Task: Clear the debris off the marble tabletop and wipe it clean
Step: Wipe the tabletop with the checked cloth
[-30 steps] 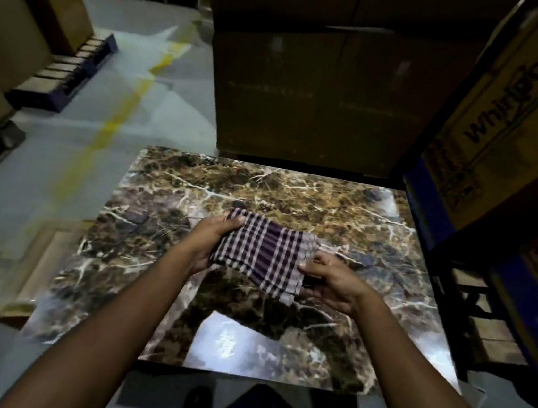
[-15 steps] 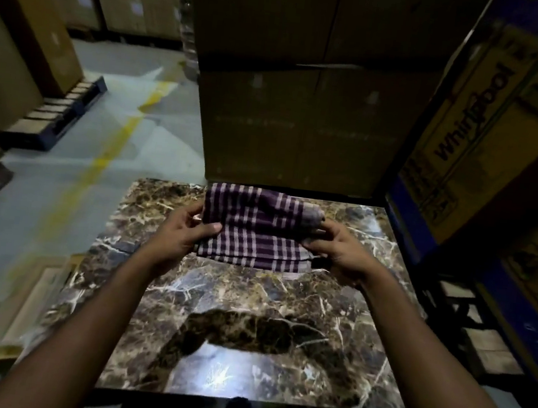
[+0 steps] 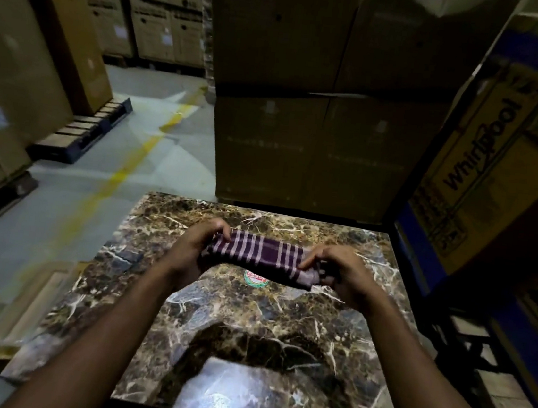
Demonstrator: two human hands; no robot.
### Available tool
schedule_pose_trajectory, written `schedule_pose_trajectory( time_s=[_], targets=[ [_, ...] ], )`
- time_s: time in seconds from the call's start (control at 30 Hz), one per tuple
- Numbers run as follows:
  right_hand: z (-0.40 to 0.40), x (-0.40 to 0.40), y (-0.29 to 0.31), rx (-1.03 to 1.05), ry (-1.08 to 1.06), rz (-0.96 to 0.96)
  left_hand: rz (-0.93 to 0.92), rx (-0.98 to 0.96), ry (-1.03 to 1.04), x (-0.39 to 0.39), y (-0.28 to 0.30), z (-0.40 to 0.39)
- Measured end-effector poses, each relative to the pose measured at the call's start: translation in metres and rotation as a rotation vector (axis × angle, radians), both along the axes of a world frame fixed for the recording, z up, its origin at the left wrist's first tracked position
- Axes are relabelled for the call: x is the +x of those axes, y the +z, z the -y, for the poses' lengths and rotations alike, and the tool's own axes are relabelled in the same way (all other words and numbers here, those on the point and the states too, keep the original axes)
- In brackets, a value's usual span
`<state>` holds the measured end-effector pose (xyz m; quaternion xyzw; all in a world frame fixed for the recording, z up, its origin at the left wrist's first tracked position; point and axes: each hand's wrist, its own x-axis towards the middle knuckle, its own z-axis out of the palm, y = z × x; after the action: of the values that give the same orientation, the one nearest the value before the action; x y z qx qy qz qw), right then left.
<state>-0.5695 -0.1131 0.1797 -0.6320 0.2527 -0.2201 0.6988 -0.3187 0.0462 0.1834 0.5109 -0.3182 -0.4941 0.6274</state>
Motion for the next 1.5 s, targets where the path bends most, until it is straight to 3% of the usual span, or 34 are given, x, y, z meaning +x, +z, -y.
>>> schedule_pose_trajectory(
  time_s=[0.13,0.37,0.47,0.57,0.7,0.8,0.97,1.23,1.5],
  targets=[
    [0.009,-0.003,0.0,-0.214,0.106,-0.146,0.349,-0.043,0.038,-0.012,0.003,0.008],
    [-0.009,0.044,0.007,-0.412,0.157,-0.154,0.355,-0.112,0.034,-0.039,0.029,0.024],
    [-0.014,0.061,0.013,-0.35,0.154,-0.06,0.405,-0.108,0.216,-0.044,0.031,0.03],
    [-0.014,0.072,0.016,-0.347,0.098,0.001,0.342,-0.133,0.326,-0.049,0.022,0.027],
    [-0.015,0.089,0.016,-0.227,0.081,0.028,0.364,0.037,0.101,-0.06,0.002,0.007],
    [-0.019,0.106,0.019,-0.153,0.101,-0.033,0.342,0.121,0.101,-0.062,-0.015,-0.014],
    [-0.028,0.147,0.012,0.054,0.09,-0.118,0.122,0.211,0.325,-0.042,-0.053,-0.059],
    [-0.06,0.252,-0.037,-0.06,0.24,-0.365,-0.198,0.222,0.763,0.048,-0.103,-0.129],
    [-0.13,0.449,-0.132,-0.084,0.338,-0.514,-0.125,0.381,1.094,0.205,-0.168,-0.222]
  ],
)
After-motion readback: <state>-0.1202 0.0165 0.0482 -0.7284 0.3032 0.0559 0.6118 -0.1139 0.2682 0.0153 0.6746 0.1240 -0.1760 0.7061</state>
